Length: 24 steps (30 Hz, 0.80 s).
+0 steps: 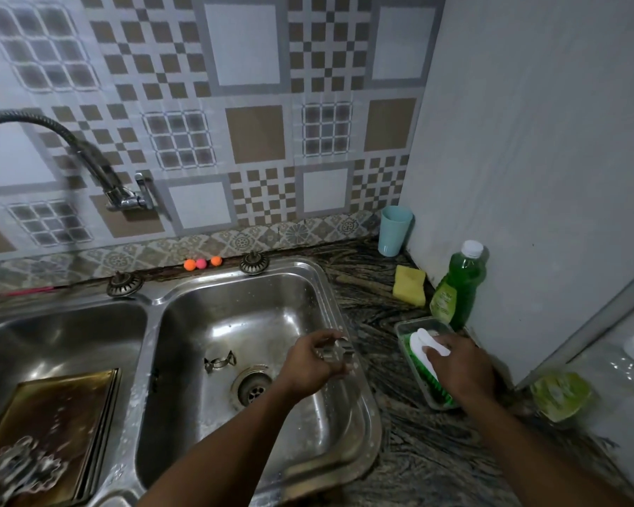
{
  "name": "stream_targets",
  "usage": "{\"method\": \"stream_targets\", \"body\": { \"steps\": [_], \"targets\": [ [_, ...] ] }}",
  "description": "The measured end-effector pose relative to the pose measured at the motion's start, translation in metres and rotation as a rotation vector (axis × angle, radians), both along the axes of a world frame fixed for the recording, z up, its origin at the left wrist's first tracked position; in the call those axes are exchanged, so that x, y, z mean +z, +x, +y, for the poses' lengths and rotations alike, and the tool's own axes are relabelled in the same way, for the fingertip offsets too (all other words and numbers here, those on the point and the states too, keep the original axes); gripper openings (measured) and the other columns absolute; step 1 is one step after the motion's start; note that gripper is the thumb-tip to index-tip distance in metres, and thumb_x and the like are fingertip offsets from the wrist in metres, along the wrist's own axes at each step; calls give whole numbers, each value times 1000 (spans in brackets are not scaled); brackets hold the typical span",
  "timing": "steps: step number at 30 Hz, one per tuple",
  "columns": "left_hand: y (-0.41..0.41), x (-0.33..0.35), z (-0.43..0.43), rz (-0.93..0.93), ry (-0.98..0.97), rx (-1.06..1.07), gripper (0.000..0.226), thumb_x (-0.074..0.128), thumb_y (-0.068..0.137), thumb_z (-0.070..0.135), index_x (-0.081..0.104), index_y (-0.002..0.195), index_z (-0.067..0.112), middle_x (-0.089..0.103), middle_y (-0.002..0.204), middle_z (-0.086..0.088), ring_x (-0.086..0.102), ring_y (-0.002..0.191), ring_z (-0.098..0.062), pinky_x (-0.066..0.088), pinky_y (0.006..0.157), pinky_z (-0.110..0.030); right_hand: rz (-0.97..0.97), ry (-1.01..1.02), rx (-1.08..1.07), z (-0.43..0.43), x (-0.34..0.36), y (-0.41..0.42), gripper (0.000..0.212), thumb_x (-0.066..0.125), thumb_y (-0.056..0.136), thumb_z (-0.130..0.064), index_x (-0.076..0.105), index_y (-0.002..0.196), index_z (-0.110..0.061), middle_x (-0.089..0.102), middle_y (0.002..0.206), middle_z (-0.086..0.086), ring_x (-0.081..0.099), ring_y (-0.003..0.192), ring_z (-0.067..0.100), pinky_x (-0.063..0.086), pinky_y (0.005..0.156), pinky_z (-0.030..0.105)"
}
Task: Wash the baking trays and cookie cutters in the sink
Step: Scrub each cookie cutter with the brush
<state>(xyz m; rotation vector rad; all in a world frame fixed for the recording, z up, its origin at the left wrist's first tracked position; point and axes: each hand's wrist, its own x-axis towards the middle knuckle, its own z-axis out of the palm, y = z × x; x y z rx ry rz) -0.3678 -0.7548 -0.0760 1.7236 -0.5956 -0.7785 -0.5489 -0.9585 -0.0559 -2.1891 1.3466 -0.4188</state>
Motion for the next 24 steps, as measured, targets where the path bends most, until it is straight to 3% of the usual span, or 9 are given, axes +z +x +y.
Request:
{"method": "stream_targets", "body": {
  "steps": [3, 6, 11, 15, 17, 20, 24],
  "targets": [
    [4, 6, 3, -4, -23, -3, 59, 93, 53, 21, 73, 107, 36, 71, 114, 1, 71, 104, -26, 61, 84, -48, -96, -4, -70, 3, 15, -1, 30, 71, 87, -38, 73, 112, -22, 73, 106, 9, 66, 93, 34, 50, 72, 35],
    [10, 14, 7, -24, -27, 1, 57, 92, 57, 15, 72, 108, 31, 71, 114, 0, 71, 103, -25, 62, 83, -48, -195, -1, -57, 9, 37, 5, 25, 70, 87, -46, 75, 101, -26, 71, 92, 1, 63, 82, 26, 49, 69, 33],
    [24, 30, 27, -4, -69, -1, 53, 81, 74, -4, 68, 116, 25, 63, 126, -2, 71, 102, -30, 63, 80, -45, -361, -15, 157, 43, 66, 54, 26, 73, 82, -52, 77, 92, -28, 73, 88, -12, 65, 79, 9, 53, 69, 33],
    [35, 50, 56, 10, -106, -32, 53, 70, 86, -6, 58, 129, 21, 63, 124, 3, 72, 98, -22, 61, 86, -40, -424, 15, 398, 108, 80, 105, 18, 78, 78, -50, 76, 86, -34, 71, 79, -22, 65, 76, -3, 51, 66, 26],
    [44, 54, 79, -19, -103, -41, 52, 70, 86, -6, 58, 129, 23, 63, 122, 0, 71, 94, -18, 61, 83, -35, -381, -8, 481, 127, 75, 117, 21, 78, 77, -52, 77, 89, -35, 72, 78, -22, 65, 73, -5, 51, 65, 26],
    [59, 53, 120, -32, -99, 38, 49, 71, 84, -10, 60, 119, 22, 65, 117, -6, 70, 87, -8, 58, 76, -25, -366, -19, 443, 137, 69, 128, 27, 78, 74, -57, 78, 92, -37, 73, 79, -23, 68, 75, -1, 55, 68, 29],
    [81, 58, 154, -46, -116, 75, 57, 78, 78, -4, 60, 125, 24, 69, 120, 3, 70, 103, -14, 58, 88, -30, -464, 18, 566, 192, 71, 160, 23, 78, 76, -56, 74, 95, -45, 73, 82, -27, 68, 77, -5, 56, 69, 28]
  ]
}}
